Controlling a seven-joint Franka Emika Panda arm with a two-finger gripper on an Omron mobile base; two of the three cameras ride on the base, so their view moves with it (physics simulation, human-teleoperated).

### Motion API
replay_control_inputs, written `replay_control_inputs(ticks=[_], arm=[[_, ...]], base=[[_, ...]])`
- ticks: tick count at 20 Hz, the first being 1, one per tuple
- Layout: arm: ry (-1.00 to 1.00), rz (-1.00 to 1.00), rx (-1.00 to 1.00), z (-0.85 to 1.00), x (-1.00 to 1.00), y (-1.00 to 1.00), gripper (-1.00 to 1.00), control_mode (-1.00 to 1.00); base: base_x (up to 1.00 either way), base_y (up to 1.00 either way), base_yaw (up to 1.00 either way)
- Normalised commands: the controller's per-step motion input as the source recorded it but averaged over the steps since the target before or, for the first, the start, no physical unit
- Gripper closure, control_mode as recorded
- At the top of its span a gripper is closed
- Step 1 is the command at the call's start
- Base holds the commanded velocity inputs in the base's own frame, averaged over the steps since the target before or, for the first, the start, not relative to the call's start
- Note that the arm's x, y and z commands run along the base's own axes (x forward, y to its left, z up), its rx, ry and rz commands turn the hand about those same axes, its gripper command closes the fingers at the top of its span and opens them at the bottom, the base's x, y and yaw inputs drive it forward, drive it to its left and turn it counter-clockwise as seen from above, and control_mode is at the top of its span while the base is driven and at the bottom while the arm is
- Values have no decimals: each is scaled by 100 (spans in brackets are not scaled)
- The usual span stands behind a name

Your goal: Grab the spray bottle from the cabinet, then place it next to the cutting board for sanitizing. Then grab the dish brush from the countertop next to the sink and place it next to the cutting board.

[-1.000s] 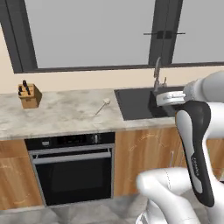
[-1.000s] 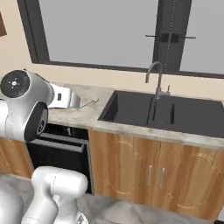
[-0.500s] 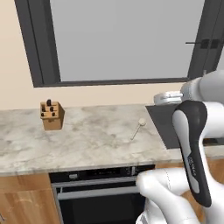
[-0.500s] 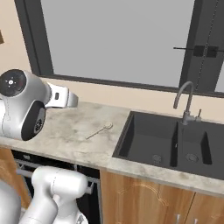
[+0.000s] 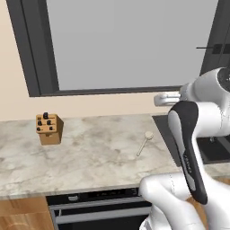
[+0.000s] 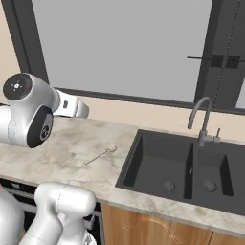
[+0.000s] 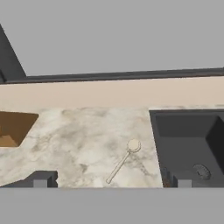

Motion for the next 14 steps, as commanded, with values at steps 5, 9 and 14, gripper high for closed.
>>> replay_control_inputs(ticks=[5,9,14], arm=[[26,-32,5,-83,5,12,-100,-100],[16,2,23,-100,34,-4,-100,-100],[14,6,19,-100,87,-4,-100,-100]], base=[[0,0,0],[0,0,0],[0,0,0]])
